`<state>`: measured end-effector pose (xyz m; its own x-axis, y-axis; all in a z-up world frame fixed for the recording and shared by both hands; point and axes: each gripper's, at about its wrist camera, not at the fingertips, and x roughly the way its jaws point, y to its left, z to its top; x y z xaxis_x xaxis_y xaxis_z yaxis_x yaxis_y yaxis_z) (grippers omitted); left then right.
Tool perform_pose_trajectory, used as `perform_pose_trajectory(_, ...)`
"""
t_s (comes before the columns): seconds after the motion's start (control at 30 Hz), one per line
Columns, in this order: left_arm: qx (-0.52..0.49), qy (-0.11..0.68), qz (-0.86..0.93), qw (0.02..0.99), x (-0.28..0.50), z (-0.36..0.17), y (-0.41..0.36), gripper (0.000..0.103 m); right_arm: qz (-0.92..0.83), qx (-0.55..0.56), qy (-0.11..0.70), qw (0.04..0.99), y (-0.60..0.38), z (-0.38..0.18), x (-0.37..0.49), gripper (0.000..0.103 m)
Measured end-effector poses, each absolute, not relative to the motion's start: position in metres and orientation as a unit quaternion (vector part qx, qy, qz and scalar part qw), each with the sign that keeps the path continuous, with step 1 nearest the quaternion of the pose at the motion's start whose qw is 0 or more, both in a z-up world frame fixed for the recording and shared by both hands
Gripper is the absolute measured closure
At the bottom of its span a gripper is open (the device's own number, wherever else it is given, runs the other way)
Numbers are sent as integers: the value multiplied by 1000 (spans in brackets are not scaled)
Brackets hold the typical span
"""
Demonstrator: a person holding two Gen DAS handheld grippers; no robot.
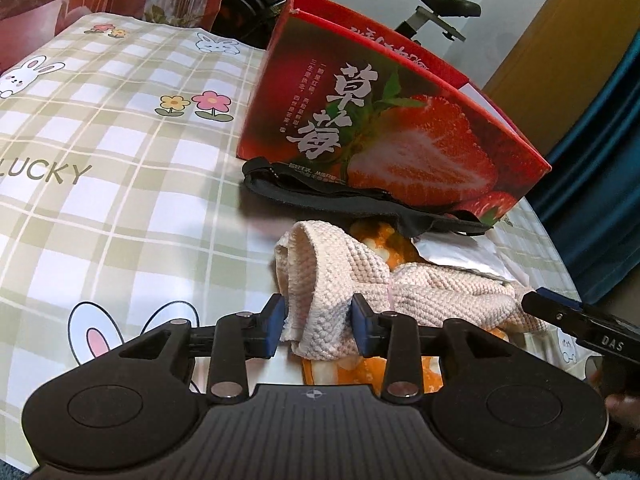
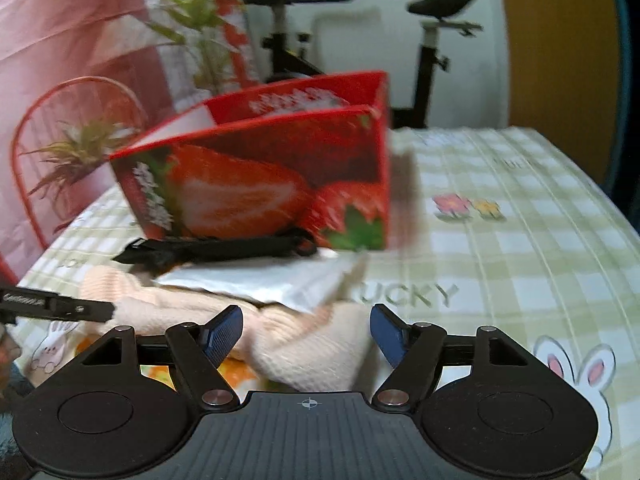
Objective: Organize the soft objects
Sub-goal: 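Close the right gripper on the cream towel while the left gripper holds it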
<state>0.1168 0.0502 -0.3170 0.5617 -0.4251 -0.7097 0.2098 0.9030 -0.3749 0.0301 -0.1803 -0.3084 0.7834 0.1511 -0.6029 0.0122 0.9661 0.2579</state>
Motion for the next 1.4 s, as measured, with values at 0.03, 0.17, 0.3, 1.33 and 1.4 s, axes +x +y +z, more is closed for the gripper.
perform_pose_trajectory(0.03, -125, 431, -182, 875, 117, -317, 50, 64, 32, 131, 331, 934, -183, -310, 31, 35)
perform_pose_trajectory(0.17, -123, 431, -182, 875, 118, -317, 50, 64, 35, 149, 340, 928, -185, -317, 33, 35)
perform_pose_trajectory(0.3, -125, 431, -182, 875, 118, -317, 50, 64, 49, 147, 344, 926, -182, -321, 35, 48)
perform_pose_trajectory(1.33, -138, 421, -195, 875, 117, -312, 51, 82, 60, 145, 327, 932, -184, -319, 34, 77)
perform_pose_trajectory(1.4, -120, 405, -201, 884, 112, -300, 48, 87, 67, 138, 316, 936, -183, -311, 31, 80)
